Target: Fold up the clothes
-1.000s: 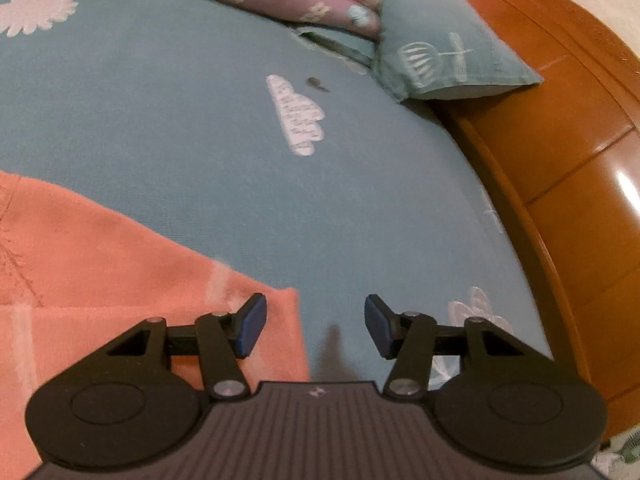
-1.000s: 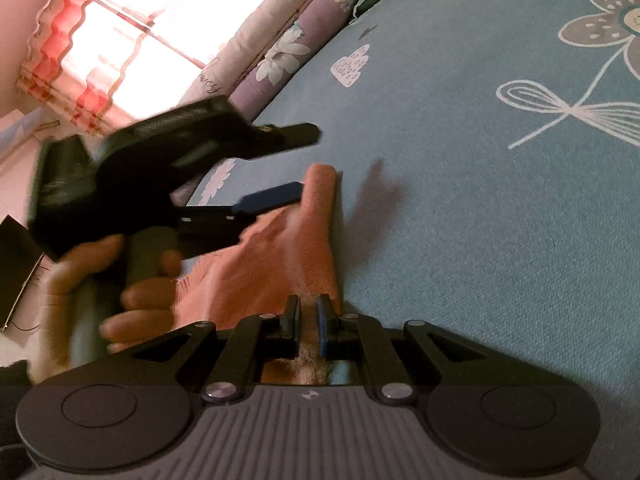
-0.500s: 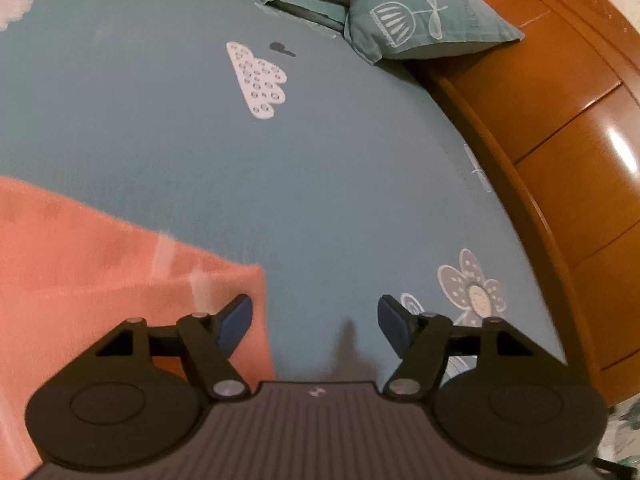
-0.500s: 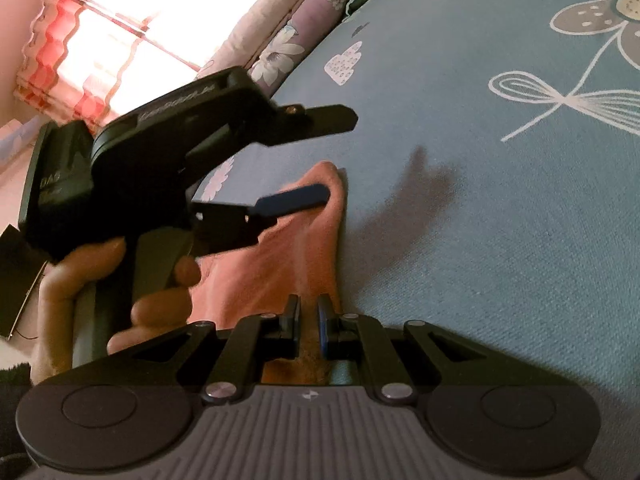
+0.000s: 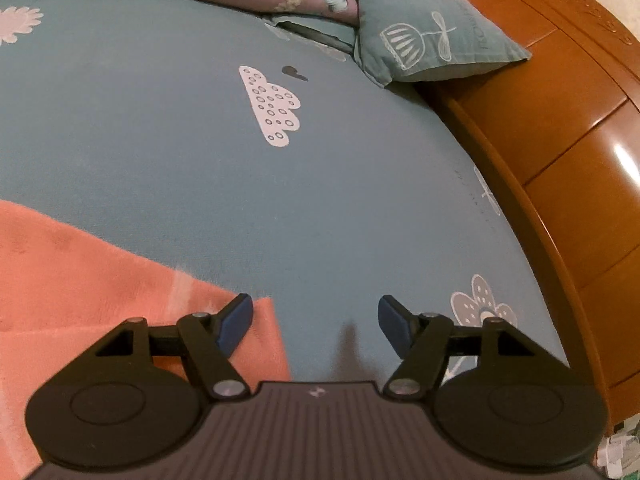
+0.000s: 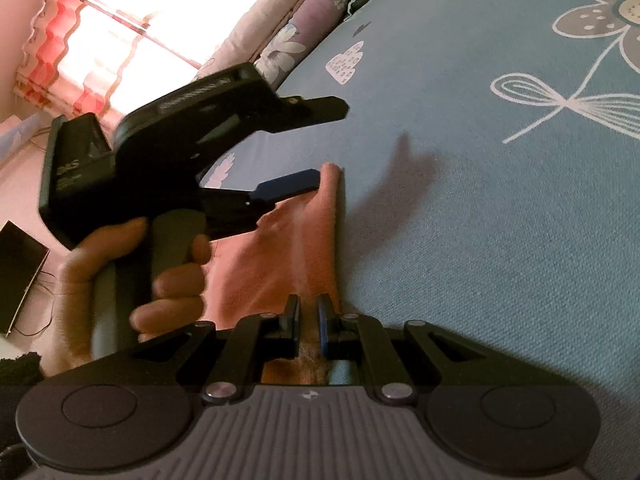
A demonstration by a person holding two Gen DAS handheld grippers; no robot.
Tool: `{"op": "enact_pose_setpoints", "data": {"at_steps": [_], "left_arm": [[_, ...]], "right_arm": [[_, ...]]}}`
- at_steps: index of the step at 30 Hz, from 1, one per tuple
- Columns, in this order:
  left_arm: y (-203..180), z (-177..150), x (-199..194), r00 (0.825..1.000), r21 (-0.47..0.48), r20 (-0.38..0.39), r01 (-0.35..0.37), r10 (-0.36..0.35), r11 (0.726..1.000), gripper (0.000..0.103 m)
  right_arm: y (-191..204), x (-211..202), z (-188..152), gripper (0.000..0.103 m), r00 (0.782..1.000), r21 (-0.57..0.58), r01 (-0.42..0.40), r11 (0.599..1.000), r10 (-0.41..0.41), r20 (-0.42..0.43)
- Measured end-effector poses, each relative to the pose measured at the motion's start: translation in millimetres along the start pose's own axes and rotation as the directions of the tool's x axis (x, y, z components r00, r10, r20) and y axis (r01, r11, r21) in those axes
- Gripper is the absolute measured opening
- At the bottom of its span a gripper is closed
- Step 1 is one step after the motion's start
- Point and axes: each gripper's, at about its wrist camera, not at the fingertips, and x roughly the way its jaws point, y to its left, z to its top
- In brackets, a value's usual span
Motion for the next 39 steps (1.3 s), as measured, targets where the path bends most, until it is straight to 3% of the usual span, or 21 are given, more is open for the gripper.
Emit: {"op": "enact_pose_setpoints", "data": {"at_steps": [7, 11, 12, 17, 20, 25, 30, 35, 39], "left_arm": [[0.2, -15.8, -44.7, 0.995, -0.007, -0.009, 0.096, -0.096, 0.995, 0.069], [2.8, -30.8, -41.3, 0.992, -0.023, -0.033, 0.124, -0.125, 0.992, 0.069], [4.3, -34.1, -36.3, 0.992, -0.026, -0.043, 0.119, -0.12, 0.993, 0.069], [10.3, -44.3, -32.6, 0.991, -0.059, -0.041, 0.122, -0.125, 0.991, 0.069], [11.5, -54.7, -51.4, 0.978, -0.09, -0.004, 0.207, -0.208, 0.974, 0.07], [17.4, -86.9, -57.9, 0.982, -0.032, 0.022, 0.186, -0.185, 0.982, 0.071], [17.9, -90.8, -76.5, 0.97, -0.051, 0.079, 0.233, -0.229, 0.971, 0.07], [25.3, -112.8, -76.6, 0.954, -0.076, 0.121, 0.284, -0.273, 0.956, 0.072], [30.4, -116.7, -73.8, 0.946, -0.09, 0.133, 0.308, -0.295, 0.947, 0.074]], "right_arm": [[3.4, -15.5, 6.2, 0.021, 0.999, 0.016, 0.027, 1.0, -0.027, 0.045], [13.2, -49.4, 16.3, 0.029, 0.966, 0.01, 0.201, 0.98, -0.2, 0.166], [14.2, -52.4, 17.5, 0.031, 0.962, 0.01, 0.213, 0.977, -0.212, 0.174], [20.9, -56.0, 18.2, 0.036, 0.969, -0.014, 0.18, 0.984, -0.175, 0.177], [25.4, -54.1, 20.8, 0.04, 0.971, -0.025, 0.168, 0.985, -0.161, 0.178], [28.2, -61.4, 22.7, 0.043, 0.981, 0.013, 0.085, 0.996, -0.086, 0.176], [34.4, -70.7, 24.6, 0.044, 0.969, -0.011, 0.127, 0.992, -0.121, 0.217], [27.9, -69.0, 26.8, 0.047, 0.978, 0.039, 0.053, 0.998, -0.06, 0.199], [37.5, -67.9, 25.2, 0.048, 0.976, -0.017, 0.093, 0.996, -0.087, 0.201]]}}
